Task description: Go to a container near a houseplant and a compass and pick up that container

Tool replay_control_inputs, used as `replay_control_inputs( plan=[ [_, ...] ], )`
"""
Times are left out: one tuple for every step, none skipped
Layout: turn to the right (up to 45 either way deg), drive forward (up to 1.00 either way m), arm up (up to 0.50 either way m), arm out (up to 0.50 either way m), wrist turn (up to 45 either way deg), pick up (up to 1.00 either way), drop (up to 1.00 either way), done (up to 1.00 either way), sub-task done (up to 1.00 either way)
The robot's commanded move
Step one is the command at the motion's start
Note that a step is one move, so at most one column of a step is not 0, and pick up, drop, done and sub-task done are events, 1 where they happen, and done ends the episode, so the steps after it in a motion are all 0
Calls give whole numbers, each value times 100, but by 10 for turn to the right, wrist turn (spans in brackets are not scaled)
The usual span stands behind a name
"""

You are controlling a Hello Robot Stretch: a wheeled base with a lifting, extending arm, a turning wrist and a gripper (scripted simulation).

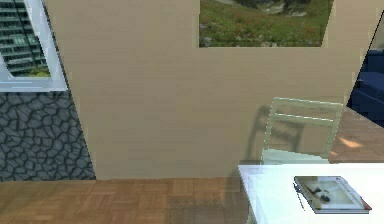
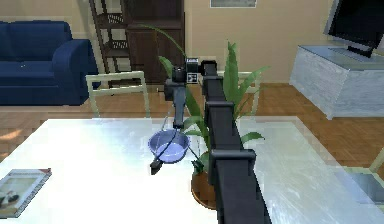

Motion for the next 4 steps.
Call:
replay_control_inputs(
  plan=[
    [0, 0, 0, 0, 450, 0, 0, 0, 0],
    [0, 0, 0, 0, 450, 0, 0, 0, 0],
    [0, 0, 0, 0, 450, 0, 0, 0, 0],
    [0, 0, 0, 0, 300, 0, 0, 0, 0]
  ],
)
